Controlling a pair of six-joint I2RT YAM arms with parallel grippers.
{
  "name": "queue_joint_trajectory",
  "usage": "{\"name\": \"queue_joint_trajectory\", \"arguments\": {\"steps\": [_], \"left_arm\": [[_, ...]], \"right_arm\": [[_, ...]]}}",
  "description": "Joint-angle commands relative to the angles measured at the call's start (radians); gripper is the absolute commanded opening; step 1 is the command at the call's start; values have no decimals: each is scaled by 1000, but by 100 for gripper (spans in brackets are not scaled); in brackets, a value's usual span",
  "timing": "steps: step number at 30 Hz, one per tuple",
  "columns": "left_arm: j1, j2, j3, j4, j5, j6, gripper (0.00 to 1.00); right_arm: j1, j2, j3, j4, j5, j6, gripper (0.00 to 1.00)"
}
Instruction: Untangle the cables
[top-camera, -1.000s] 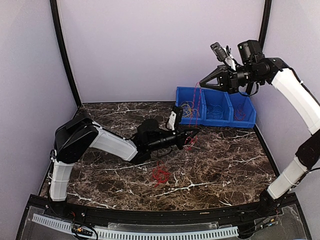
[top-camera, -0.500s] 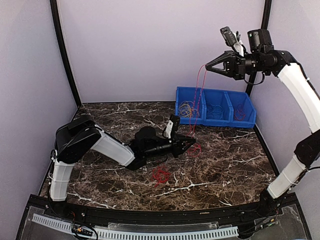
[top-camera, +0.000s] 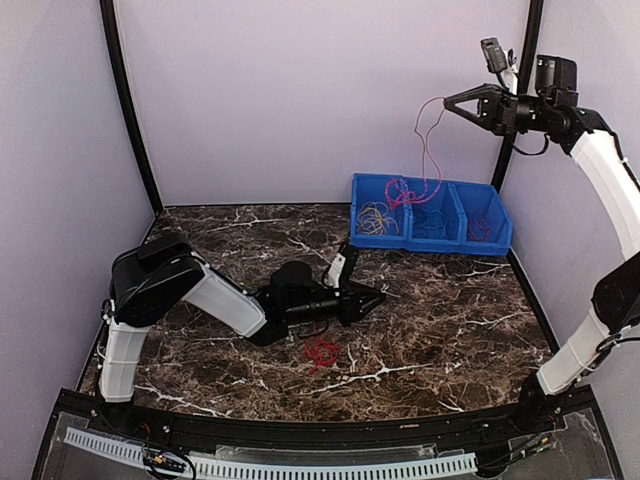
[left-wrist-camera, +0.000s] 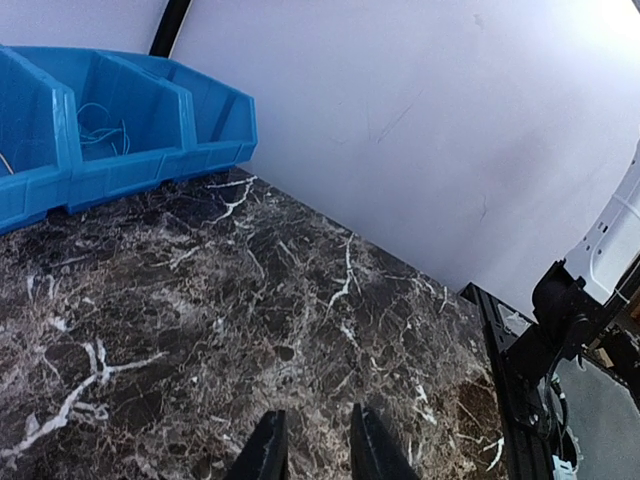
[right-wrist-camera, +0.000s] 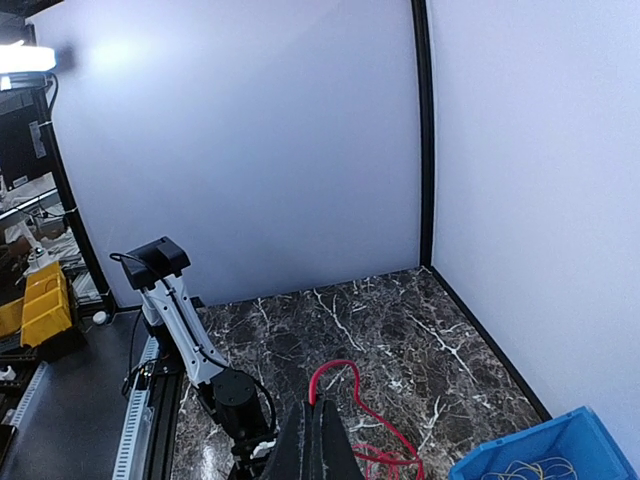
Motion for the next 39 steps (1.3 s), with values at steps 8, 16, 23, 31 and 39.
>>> {"name": "queue_joint_trajectory", "arguments": {"steps": [8,16,23,31,39], "left_arm": [[-4,-95,-142,24,-19,-11,26],[-5,-268,-274,5,-72,9,30],[-9,-402,-356,-54,-147,45,32],[-12,-464,-400,-91,-192,59,33],[-11,-483,-408,-122,-216,59,33]], "right_arm": [[-153,-34,-144,250,74,109,0],[-215,-38,-256,292,369,25,0],[-254,-16,-324,407,588,-2,0],[-316,51,-327,528,774,44,0],[-348,131,-398,607,843,33,0]]}}
